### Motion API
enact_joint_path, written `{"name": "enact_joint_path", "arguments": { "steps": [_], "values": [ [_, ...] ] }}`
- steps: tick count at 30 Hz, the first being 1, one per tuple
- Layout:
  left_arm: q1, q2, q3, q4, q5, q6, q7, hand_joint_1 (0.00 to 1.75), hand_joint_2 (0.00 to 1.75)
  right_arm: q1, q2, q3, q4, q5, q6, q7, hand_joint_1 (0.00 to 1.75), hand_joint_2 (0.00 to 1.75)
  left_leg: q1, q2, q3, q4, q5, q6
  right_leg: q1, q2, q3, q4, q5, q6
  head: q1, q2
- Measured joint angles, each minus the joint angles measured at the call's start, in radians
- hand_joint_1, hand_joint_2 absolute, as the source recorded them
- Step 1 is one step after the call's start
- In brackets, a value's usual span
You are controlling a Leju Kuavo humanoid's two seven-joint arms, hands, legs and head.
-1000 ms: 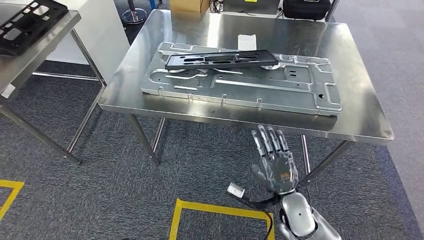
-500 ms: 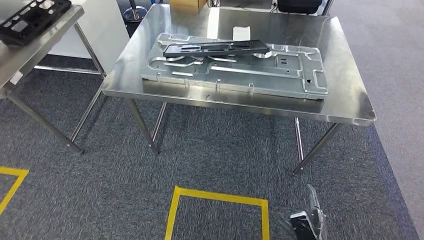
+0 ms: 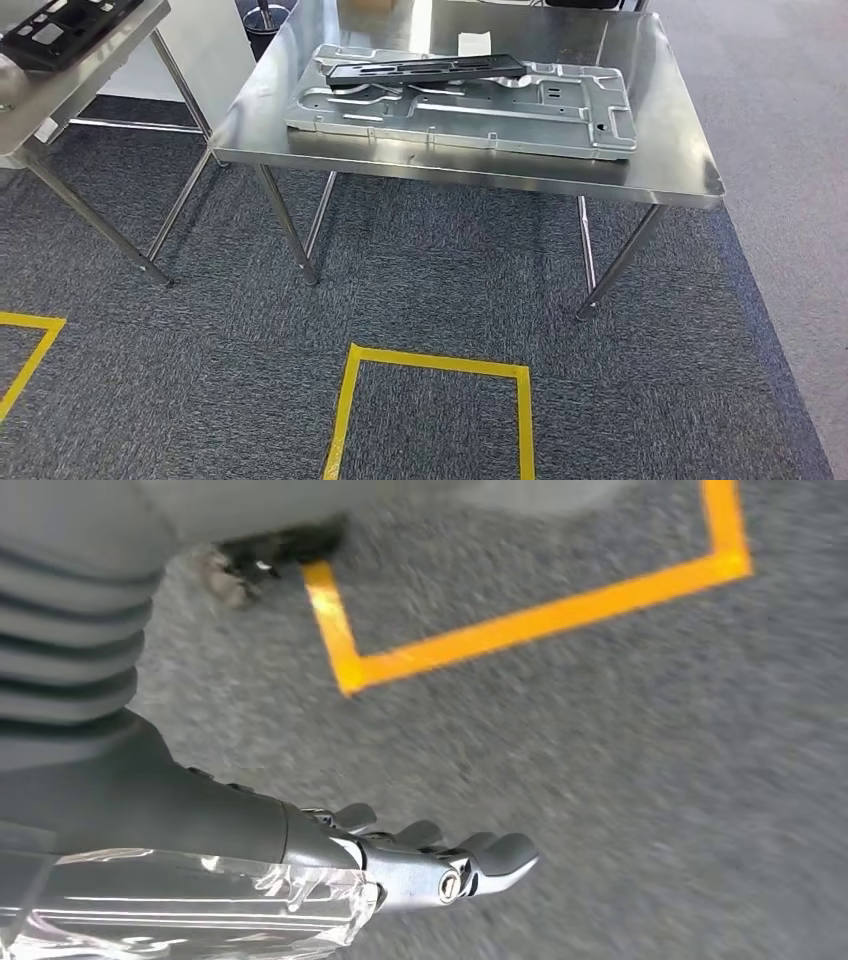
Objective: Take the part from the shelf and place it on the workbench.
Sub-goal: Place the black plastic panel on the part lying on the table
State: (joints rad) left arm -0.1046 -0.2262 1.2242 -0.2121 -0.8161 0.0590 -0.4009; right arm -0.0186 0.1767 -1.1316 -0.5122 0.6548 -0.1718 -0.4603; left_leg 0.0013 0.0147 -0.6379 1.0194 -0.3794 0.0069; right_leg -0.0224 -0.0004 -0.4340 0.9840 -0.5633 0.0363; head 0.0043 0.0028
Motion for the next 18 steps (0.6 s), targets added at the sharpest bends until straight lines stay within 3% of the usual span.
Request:
{"name": "enact_joint_path", "arguments": {
  "steps": [2,3,5,7,8,9,10,12,13,14,15,17,18],
  "values": [
    [0.0,0.0,0.003,0.0,0.0,0.009,-0.001,0.0,0.0,-0.005,-0.006,-0.025,0.045,0.02,-0.005,0.054,0.0,0.0,0.002,-0.002,-0.006,0.0,0.013,-0.012,0.001,-0.007,-0.009,-0.006,0.005,-0.019,0.0,0.0],
    [0.0,0.0,0.004,0.0,-0.001,0.015,-0.002,0.0,0.0,-0.006,-0.009,-0.035,0.065,0.034,-0.006,0.093,0.0,0.0,0.004,-0.004,-0.014,0.009,0.0,-0.018,0.001,-0.012,-0.018,-0.005,0.013,-0.029,0.0,0.0],
    [0.003,0.0,0.006,0.0,-0.004,0.026,-0.003,0.0,0.0,-0.005,-0.014,-0.051,0.097,0.064,-0.008,0.172,0.0,0.0,0.008,-0.006,-0.042,0.079,-0.079,-0.028,0.0,-0.025,-0.041,-0.006,0.032,-0.047,-0.004,0.0],
    [0.006,0.0,0.007,0.0,-0.009,0.035,-0.003,0.0,0.0,-0.003,-0.019,-0.061,0.122,0.095,-0.011,0.231,0.0,0.0,0.01,-0.006,-0.074,0.209,-0.17,-0.036,0.004,-0.037,-0.067,-0.005,0.052,-0.053,-0.006,0.0],
    [0.007,0.0,0.008,0.0,-0.011,0.039,-0.003,0.0,0.0,-0.002,-0.021,-0.064,0.133,0.109,-0.011,0.251,0.0,0.0,0.011,-0.006,-0.081,0.262,-0.185,-0.038,0.006,-0.043,-0.08,-0.003,0.06,-0.054,-0.006,0.0],
    [0.008,0.0,0.008,0.0,-0.012,0.042,-0.003,0.0,0.0,-0.001,-0.022,-0.065,0.143,0.125,-0.011,0.267,0.0,0.0,0.011,-0.006,-0.075,0.288,-0.178,-0.039,0.008,-0.05,-0.092,-0.001,0.068,-0.054,-0.006,0.0],
    [0.008,0.0,0.008,0.0,-0.013,0.044,-0.003,0.0,0.0,-0.001,-0.023,-0.065,0.152,0.141,-0.007,0.28,0.0,0.0,0.01,-0.004,-0.047,0.272,-0.154,-0.036,0.01,-0.057,-0.103,0.002,0.074,-0.053,-0.006,0.0],
    [0.006,0.0,0.008,0.0,-0.016,0.05,-0.004,0.0,0.0,-0.002,-0.024,-0.063,0.169,0.176,0.001,0.299,0.0,0.0,0.006,0.017,0.058,0.139,-0.118,-0.024,0.014,-0.073,-0.117,0.009,0.083,-0.049,-0.006,0.0],
    [0.004,0.001,0.008,0.0,-0.018,0.052,-0.004,0.0,0.0,-0.001,-0.024,-0.059,0.177,0.195,0.005,0.307,0.0,0.0,0.001,0.034,0.112,0.061,-0.117,-0.015,0.015,-0.081,-0.121,0.011,0.086,-0.045,-0.006,0.0],
    [0.002,0.001,0.008,0.0,-0.02,0.053,-0.004,0.0,0.0,0.0,-0.025,-0.054,0.184,0.216,0.008,0.314,0.0,0.0,-0.004,0.048,0.146,0.004,-0.126,-0.008,0.017,-0.09,-0.122,0.013,0.09,-0.04,-0.006,0.0],
    [0.0,0.001,0.008,0.0,-0.022,0.054,-0.005,0.0,0.0,0.0,-0.026,-0.046,0.189,0.236,0.011,0.321,0.0,0.0,-0.009,0.055,0.16,-0.028,-0.135,-0.001,0.017,-0.1,-0.122,0.013,0.093,-0.035,-0.006,0.0],
    [0.001,0.001,0.008,0.0,-0.026,0.054,-0.006,0.0,0.0,-0.002,-0.029,-0.028,0.198,0.271,0.015,0.332,0.0,0.0,-0.008,0.041,0.156,-0.044,-0.13,0.013,0.017,-0.114,-0.122,0.013,0.098,-0.022,-0.005,0.0],
    [0.002,0.001,0.008,0.0,-0.027,0.055,-0.006,0.0,0.0,-0.004,-0.031,-0.019,0.202,0.285,0.016,0.337,0.0,0.0,-0.006,0.032,0.153,-0.049,-0.122,0.021,0.016,-0.1,-0.125,0.019,0.091,-0.016,-0.005,0.0]
  ]
}}
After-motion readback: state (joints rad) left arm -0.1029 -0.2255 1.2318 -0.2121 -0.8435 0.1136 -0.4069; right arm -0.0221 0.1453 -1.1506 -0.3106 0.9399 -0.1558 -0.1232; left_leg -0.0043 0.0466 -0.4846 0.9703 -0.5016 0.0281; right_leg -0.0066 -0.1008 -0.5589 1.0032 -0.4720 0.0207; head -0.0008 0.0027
